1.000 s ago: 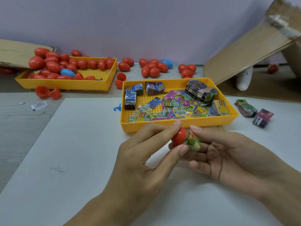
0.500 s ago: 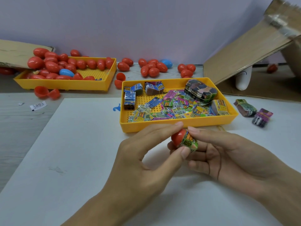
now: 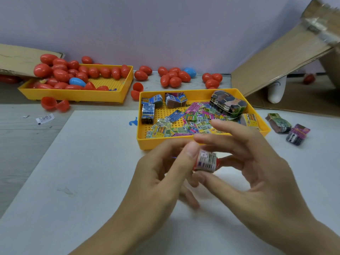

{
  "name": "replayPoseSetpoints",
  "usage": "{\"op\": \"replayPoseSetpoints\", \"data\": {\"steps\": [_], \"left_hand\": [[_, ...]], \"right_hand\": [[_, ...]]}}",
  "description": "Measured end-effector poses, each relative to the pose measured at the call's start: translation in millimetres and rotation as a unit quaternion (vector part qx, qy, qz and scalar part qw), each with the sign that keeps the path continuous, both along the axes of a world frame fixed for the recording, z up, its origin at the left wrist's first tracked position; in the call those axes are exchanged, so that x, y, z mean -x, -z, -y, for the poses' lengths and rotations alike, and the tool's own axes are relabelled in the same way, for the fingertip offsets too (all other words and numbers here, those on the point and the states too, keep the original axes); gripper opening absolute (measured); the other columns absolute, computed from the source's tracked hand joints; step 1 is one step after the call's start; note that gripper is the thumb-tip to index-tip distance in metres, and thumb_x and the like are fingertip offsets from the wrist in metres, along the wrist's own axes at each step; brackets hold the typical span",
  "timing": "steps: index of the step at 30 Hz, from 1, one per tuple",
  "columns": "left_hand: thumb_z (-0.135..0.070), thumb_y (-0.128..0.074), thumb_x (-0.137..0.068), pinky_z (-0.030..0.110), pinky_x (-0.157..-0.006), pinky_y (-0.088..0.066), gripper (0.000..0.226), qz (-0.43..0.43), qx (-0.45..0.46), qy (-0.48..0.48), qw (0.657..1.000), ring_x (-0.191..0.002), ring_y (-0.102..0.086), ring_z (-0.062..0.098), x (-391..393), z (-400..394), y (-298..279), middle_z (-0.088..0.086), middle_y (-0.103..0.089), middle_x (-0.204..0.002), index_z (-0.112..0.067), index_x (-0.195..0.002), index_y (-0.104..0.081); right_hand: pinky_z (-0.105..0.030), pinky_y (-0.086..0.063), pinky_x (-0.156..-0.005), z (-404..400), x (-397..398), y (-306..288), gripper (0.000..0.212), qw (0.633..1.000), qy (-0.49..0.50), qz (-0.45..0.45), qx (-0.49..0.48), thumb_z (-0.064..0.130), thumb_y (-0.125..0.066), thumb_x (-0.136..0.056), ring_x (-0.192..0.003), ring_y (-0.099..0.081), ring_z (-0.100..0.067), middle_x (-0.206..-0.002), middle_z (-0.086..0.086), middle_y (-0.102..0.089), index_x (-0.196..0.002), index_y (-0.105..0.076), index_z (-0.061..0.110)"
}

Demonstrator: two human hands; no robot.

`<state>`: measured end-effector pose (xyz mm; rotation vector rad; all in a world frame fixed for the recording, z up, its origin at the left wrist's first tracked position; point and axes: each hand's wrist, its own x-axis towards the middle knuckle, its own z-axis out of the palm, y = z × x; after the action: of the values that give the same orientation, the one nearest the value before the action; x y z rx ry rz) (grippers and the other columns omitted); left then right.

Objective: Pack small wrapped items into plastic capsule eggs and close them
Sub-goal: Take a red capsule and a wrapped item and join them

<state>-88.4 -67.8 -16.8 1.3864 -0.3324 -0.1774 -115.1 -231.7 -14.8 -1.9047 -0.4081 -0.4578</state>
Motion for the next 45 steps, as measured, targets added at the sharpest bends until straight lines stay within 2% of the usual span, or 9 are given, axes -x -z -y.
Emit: {"op": "replayPoseSetpoints", "data": {"steps": [6, 12, 19, 22, 26, 28, 33, 39, 45], "left_hand": [[-0.028, -0.081, -0.065, 0.034, -0.069, -0.059, 0.030, -0.018, 0.043, -0.037, 0.998, -0.078, -0.075, 0.028, -8.7, -2.7, 4.6, 0.010, -0.076, -0.090, -0.017, -0.093, -0.076], [-0.004, -0.077, -0.074, 0.021, -0.083, -0.056, 0.028, 0.069, 0.040, -0.035, 0.996, -0.100, -0.073, 0.018, -8.2, -1.7, 3.8, 0.001, -0.076, -0.107, -0.009, -0.102, -0.077], [-0.001, -0.070, -0.078, 0.027, -0.096, -0.052, 0.049, 0.088, 0.008, -0.006, 0.996, -0.120, -0.062, 0.013, -5.9, -0.5, 7.4, -0.006, -0.069, -0.124, -0.016, -0.124, -0.065], [-0.008, -0.073, -0.079, 0.028, -0.086, -0.057, 0.052, 0.044, 0.005, -0.011, 0.999, -0.116, -0.065, 0.015, -6.6, -1.9, 9.2, -0.003, -0.071, -0.122, -0.026, -0.127, -0.065], [-0.035, -0.069, -0.075, 0.039, -0.062, -0.059, 0.032, -0.050, 0.052, 0.012, 0.997, -0.072, -0.071, 0.030, -8.0, -3.6, 4.8, 0.021, -0.071, -0.087, -0.017, -0.101, -0.076], [-0.036, -0.072, -0.074, 0.036, -0.058, -0.058, 0.028, -0.033, 0.047, -0.011, 0.998, -0.067, -0.071, 0.028, -9.1, -3.3, 4.7, 0.019, -0.072, -0.082, -0.015, -0.091, -0.076], [-0.028, -0.077, -0.072, 0.032, -0.068, -0.060, 0.025, 0.017, 0.069, -0.060, 0.996, -0.083, -0.075, 0.030, -11.8, -3.4, 3.8, 0.013, -0.077, -0.089, -0.016, -0.094, -0.079], [-0.018, -0.081, -0.072, 0.018, -0.079, -0.055, 0.033, 0.057, 0.035, -0.067, 0.995, -0.094, -0.073, 0.013, -11.3, -4.0, -1.7, -0.001, -0.077, -0.100, -0.032, -0.102, -0.079], [0.000, -0.075, -0.079, 0.017, -0.086, -0.054, 0.041, 0.059, 0.045, -0.029, 0.997, -0.107, -0.070, 0.011, -13.1, -5.0, -1.8, -0.005, -0.074, -0.113, -0.015, -0.117, -0.071]], "right_hand": [[-0.026, -0.055, -0.085, 1.9, -2.2, -0.7, 0.077, 1.000, -0.009, -0.010, -0.011, 0.026, -0.081, -0.075, -0.121, -0.060, -0.018, -0.138, 0.009, -0.056, -0.142, -0.044, 0.034], [-0.026, -0.053, -0.051, -0.5, -9.5, -12.6, 0.027, 0.959, -0.005, -0.229, -0.168, 0.047, -0.071, -0.077, -0.065, -0.069, -0.018, -0.078, -0.008, -0.073, -0.093, -0.076, 0.026], [-0.026, -0.057, -0.055, -0.2, -7.9, -14.5, 0.030, 0.952, -0.025, -0.221, -0.210, 0.032, -0.083, -0.070, -0.070, -0.074, -0.022, -0.080, -0.011, -0.076, -0.098, -0.076, 0.025], [-0.026, -0.058, -0.063, 0.7, -6.9, -9.0, 0.038, 0.981, 0.026, -0.126, -0.144, 0.032, -0.083, -0.067, -0.084, -0.072, -0.018, -0.092, -0.003, -0.075, -0.103, -0.074, 0.025], [-0.025, -0.056, -0.068, 3.9, -7.1, -2.0, 0.046, 0.996, 0.027, -0.047, -0.066, 0.013, -0.082, -0.070, -0.094, -0.069, -0.019, -0.100, 0.004, -0.071, -0.111, -0.067, 0.027], [-0.028, -0.056, -0.070, 4.4, -7.6, 1.1, 0.046, 0.999, 0.012, -0.026, -0.022, 0.013, -0.079, -0.074, -0.096, -0.069, -0.020, -0.102, 0.006, -0.070, -0.116, -0.065, 0.026], [-0.030, -0.058, -0.074, 6.9, -7.9, -6.4, 0.045, 0.991, -0.015, -0.087, -0.101, 0.023, -0.076, -0.076, -0.105, -0.067, -0.022, -0.111, 0.002, -0.070, -0.119, -0.067, 0.031], [-0.028, -0.052, -0.046, -0.5, -10.8, -16.4, 0.042, 0.936, -0.007, -0.274, -0.222, 0.051, -0.072, -0.076, -0.068, -0.072, -0.027, -0.077, -0.016, -0.072, -0.091, -0.077, 0.012], [-0.028, -0.056, -0.051, -2.6, -8.1, -14.6, 0.030, 0.942, -0.020, -0.216, -0.257, 0.031, -0.076, -0.071, -0.078, -0.075, -0.032, -0.086, -0.015, -0.076, -0.098, -0.077, 0.016]]}}
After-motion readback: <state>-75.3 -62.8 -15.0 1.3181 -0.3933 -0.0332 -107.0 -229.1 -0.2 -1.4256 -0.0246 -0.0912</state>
